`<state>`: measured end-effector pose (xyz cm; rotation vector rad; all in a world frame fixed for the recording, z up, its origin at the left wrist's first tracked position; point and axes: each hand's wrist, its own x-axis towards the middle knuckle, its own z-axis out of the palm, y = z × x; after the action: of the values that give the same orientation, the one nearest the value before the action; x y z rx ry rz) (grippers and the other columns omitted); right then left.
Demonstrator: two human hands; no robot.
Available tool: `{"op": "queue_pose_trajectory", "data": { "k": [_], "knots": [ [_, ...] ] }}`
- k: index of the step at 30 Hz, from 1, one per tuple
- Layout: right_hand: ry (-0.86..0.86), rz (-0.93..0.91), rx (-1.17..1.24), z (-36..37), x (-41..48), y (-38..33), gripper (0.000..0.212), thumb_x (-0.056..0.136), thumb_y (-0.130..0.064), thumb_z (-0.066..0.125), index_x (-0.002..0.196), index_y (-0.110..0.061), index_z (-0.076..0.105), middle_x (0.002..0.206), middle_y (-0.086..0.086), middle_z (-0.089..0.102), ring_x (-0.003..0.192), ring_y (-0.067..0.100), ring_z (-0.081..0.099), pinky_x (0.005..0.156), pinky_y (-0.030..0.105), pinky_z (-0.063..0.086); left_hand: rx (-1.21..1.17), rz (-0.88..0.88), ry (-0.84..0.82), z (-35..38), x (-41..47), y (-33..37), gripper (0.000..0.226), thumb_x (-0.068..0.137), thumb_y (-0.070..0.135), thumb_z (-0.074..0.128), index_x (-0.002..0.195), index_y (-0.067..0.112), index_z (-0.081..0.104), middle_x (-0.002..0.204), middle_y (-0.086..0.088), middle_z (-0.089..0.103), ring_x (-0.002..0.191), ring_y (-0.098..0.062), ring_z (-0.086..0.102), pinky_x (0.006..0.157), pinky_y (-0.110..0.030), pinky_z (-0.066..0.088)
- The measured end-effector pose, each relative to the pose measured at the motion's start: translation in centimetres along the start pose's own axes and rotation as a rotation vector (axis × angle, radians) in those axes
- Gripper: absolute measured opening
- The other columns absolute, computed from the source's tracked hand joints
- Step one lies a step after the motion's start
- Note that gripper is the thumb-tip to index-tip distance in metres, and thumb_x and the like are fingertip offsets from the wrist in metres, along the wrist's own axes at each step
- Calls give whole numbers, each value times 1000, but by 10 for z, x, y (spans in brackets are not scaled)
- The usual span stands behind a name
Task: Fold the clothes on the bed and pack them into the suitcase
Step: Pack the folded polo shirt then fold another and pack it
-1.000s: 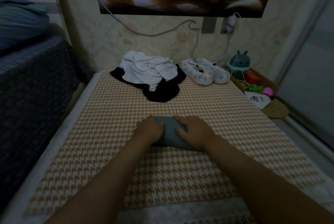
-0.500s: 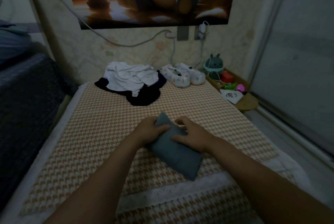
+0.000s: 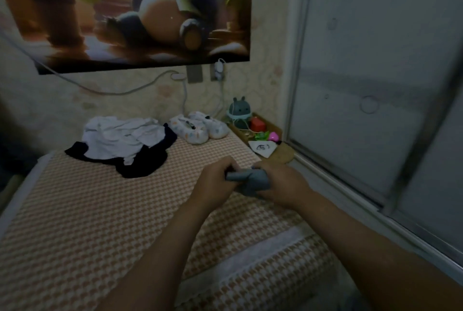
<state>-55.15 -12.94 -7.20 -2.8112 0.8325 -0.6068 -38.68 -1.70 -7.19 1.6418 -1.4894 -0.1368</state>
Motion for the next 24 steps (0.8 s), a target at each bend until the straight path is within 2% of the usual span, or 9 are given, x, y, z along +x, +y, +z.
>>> {"op": "queue_pose_trajectory", "data": {
  "k": [2, 3, 7, 9, 11, 13, 16, 20, 24],
  "knots": [
    [98, -55, -187, 21, -5, 27, 78, 71, -37, 81, 139, -16, 49, 121, 11, 63, 105, 30, 61, 86, 40, 51, 86, 39, -71, 19, 3, -12, 20, 76, 4, 64, 82, 23, 59, 79, 11, 63, 73, -3, 57, 64, -24, 48],
    [115, -62, -256, 36, -10, 38, 83, 67, -32, 85, 138, -10, 49, 115, 14, 64, 99, 33, 63, 81, 44, 54, 127, 34, -148, 28, 5, -17, 23, 76, 7, 65, 88, 26, 59, 85, 10, 64, 77, -5, 58, 65, -23, 47],
    [88, -10, -260, 81, -35, 53, 59, 63, -36, 79, 114, -18, 56, 101, 4, 54, 89, 24, 59, 57, 37, 51, 281, -73, -535, 56, 13, -24, 38, 75, 34, 65, 110, 32, 52, 96, 5, 59, 82, -13, 56, 70, -34, 51],
    [57, -2, -197, 83, -40, 55, 63, 65, -47, 70, 121, -23, 53, 110, 0, 50, 100, 19, 51, 70, 35, 51, 336, -29, -501, 67, 18, -19, 41, 71, 48, 54, 107, 28, 53, 93, 4, 52, 82, -14, 50, 73, -37, 48],
    [39, 21, -50, 81, -43, 59, 77, 67, -58, 61, 134, -23, 47, 128, 1, 46, 116, 19, 44, 93, 38, 45, 371, 74, -446, 79, 22, -15, 53, 68, 52, 42, 112, 23, 52, 102, 1, 49, 93, -16, 45, 79, -37, 44],
    [-19, 108, -8, 79, -46, 61, 101, 62, -72, 49, 146, -20, 31, 146, 4, 35, 134, 23, 34, 111, 45, 30, 397, 96, -506, 88, 20, -17, 67, 74, 51, 36, 132, 19, 44, 130, -4, 45, 118, -23, 41, 97, -36, 39],
    [-211, 269, -12, 77, -50, 65, 126, 56, -86, 39, 154, -15, 2, 160, 6, 8, 148, 27, 7, 118, 51, 13, 452, 2, -664, 93, 10, -26, 82, 82, 54, 31, 154, 21, 11, 162, -1, 8, 147, -18, 9, 118, -36, 12],
    [-203, 131, -146, 79, -49, 70, 101, 75, -69, 57, 152, -18, 17, 155, 6, 27, 142, 29, 24, 115, 47, 24, 554, 55, -732, 88, 1, -35, 112, 63, 78, 36, 154, 28, -7, 161, 6, -9, 148, -18, -8, 119, -46, 1],
    [-245, 99, -128, 66, -52, 68, 79, 88, -46, 58, 152, -16, 23, 151, 8, 35, 134, 28, 36, 112, 43, 31, 664, 160, -579, 96, -9, -31, 94, 83, 44, 58, 155, 25, 0, 162, 2, 1, 149, -24, 2, 119, -48, 7]
  ]
}}
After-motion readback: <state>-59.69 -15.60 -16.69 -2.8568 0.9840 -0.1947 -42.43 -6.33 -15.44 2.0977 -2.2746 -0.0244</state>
